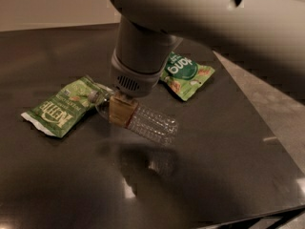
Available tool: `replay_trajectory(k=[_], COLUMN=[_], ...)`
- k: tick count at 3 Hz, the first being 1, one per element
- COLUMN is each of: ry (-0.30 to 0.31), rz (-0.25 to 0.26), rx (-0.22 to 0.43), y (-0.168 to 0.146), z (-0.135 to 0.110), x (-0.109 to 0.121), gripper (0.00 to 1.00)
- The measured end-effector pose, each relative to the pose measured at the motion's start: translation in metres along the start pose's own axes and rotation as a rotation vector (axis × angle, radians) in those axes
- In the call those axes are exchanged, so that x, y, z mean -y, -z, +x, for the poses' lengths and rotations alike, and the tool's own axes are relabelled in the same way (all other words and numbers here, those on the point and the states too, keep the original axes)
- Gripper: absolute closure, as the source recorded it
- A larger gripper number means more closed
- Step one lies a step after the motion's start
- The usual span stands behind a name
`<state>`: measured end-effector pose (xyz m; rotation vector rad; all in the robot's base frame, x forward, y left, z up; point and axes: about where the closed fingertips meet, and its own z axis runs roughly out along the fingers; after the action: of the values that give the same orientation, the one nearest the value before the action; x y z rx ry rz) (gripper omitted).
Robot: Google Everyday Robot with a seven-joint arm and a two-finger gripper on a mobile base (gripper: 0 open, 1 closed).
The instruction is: Place water bottle upright
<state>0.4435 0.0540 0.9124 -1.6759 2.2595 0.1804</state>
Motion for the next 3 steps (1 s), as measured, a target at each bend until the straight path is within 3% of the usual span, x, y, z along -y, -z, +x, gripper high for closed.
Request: replay_trajectory(k=[3], ry=[0.016], rz=[0.058], rx=[0.501], y=[0.045], z=[0.008], x=[0.049], gripper=[1.0])
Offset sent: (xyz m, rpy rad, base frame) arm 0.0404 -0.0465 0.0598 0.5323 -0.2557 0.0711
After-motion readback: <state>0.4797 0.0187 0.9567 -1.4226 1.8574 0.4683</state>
